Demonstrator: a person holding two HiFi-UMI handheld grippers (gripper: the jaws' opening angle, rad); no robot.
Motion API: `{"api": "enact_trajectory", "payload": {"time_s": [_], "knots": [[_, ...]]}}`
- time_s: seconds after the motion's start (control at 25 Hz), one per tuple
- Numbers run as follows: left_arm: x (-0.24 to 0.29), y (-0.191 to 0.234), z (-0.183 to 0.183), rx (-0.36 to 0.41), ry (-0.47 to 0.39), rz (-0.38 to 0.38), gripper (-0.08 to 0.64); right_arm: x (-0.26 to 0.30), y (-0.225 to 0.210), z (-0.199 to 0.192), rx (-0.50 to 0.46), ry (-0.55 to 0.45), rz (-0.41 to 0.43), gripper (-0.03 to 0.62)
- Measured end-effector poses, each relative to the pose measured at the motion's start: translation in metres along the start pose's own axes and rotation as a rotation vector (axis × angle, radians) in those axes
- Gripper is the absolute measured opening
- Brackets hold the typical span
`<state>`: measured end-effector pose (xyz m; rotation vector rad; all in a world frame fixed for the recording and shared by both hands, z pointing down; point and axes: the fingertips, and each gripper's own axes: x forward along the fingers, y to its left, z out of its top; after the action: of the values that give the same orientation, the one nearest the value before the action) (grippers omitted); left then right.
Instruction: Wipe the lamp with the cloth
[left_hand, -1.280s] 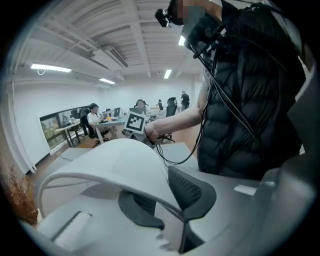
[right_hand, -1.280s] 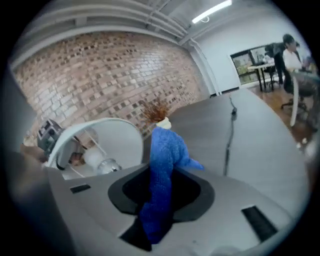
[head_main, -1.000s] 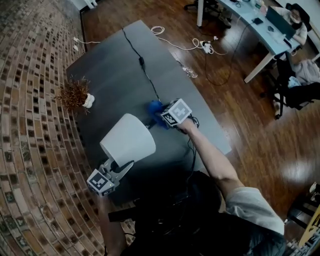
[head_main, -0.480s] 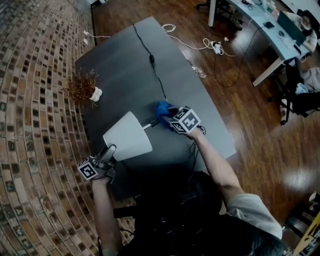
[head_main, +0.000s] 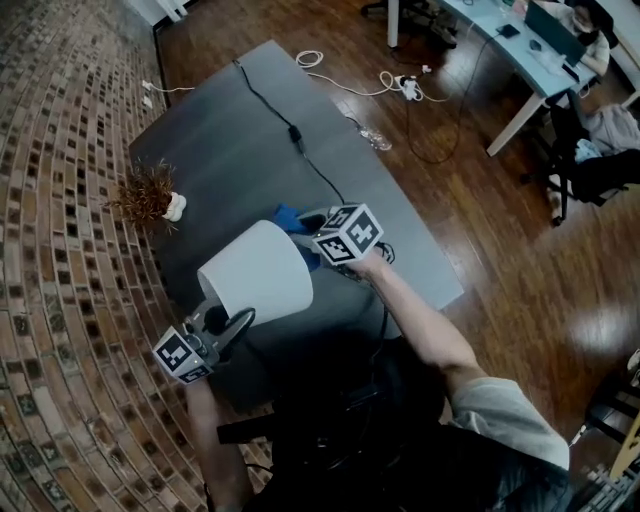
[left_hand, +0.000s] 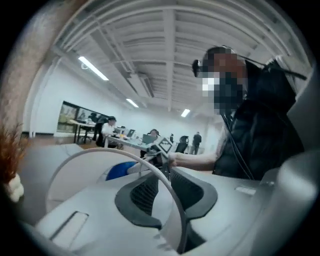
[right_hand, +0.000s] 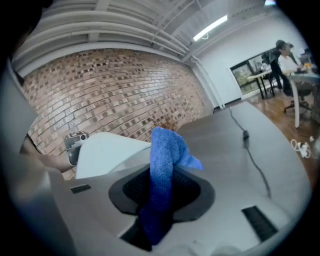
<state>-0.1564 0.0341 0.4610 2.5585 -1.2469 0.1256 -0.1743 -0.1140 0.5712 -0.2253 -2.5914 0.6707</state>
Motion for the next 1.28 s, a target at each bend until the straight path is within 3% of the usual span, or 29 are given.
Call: {"api": "enact_trajectory", "payload": {"time_s": [0.08,0.16,0.32,0.48,0.52,0.56,0.64,0.72,0.76,0.8,0.88,0.96,1.0,1.04,1.12,1.2,1.28], "knots": [[0.012,-0.024,-0.001,0.097,0.065,-0.055,0.063,0.017,0.001,-0.019,0.039,0.093,0.057,0.104],[0.015,-0.041,-0.011,0.154,0.144,-0.081,0.058,0.016,-0.013,-0.047,0.045,0.189,0.028,0.104],[0.01,-0.053,-0.03,0.178,0.205,-0.066,0.045,-0.034,-0.071,-0.073,-0.041,0.323,-0.197,0.104],[0.011,-0.059,-0.035,0.153,0.216,-0.058,0.035,-0.083,-0.12,-0.045,-0.162,0.287,-0.481,0.104],[0.012,-0.057,-0.033,0.15,0.211,-0.058,0.037,-0.088,-0.12,-0.029,-0.199,0.253,-0.508,0.104],[0.012,-0.054,-0.031,0.153,0.204,-0.059,0.038,-0.086,-0.113,-0.015,-0.219,0.22,-0.489,0.104],[0.013,-0.052,-0.027,0.169,0.202,-0.064,0.041,-0.065,-0.083,-0.007,-0.218,0.196,-0.345,0.104],[0.016,-0.052,-0.023,0.173,0.208,-0.062,0.04,-0.033,-0.057,-0.025,-0.208,0.246,-0.186,0.104],[0.018,-0.052,-0.02,0.167,0.21,-0.056,0.04,-0.019,-0.054,-0.039,-0.221,0.292,-0.158,0.104],[0.02,-0.05,-0.018,0.154,0.208,-0.048,0.041,-0.011,-0.059,-0.052,-0.25,0.338,-0.176,0.104],[0.022,-0.042,-0.01,0.112,0.196,-0.019,0.04,-0.012,-0.084,-0.058,-0.355,0.375,-0.338,0.104],[0.024,-0.026,0.0,0.037,0.173,0.035,0.041,-0.041,-0.111,-0.027,-0.469,0.267,-0.58,0.103],[0.024,-0.013,0.007,-0.011,0.155,0.07,0.046,-0.059,-0.114,-0.006,-0.478,0.167,-0.649,0.103],[0.026,0.0,0.015,-0.066,0.133,0.102,0.051,-0.076,-0.111,0.011,-0.449,0.063,-0.668,0.103],[0.035,0.027,0.034,-0.197,0.092,0.148,0.067,-0.099,-0.099,0.026,-0.355,-0.08,-0.62,0.104],[0.047,0.051,0.05,-0.311,0.098,0.189,0.075,-0.103,-0.09,0.013,-0.293,-0.108,-0.546,0.103],[0.059,0.071,0.063,-0.354,0.155,0.221,0.084,-0.089,-0.083,-0.01,-0.279,-0.087,-0.476,0.103]]}}
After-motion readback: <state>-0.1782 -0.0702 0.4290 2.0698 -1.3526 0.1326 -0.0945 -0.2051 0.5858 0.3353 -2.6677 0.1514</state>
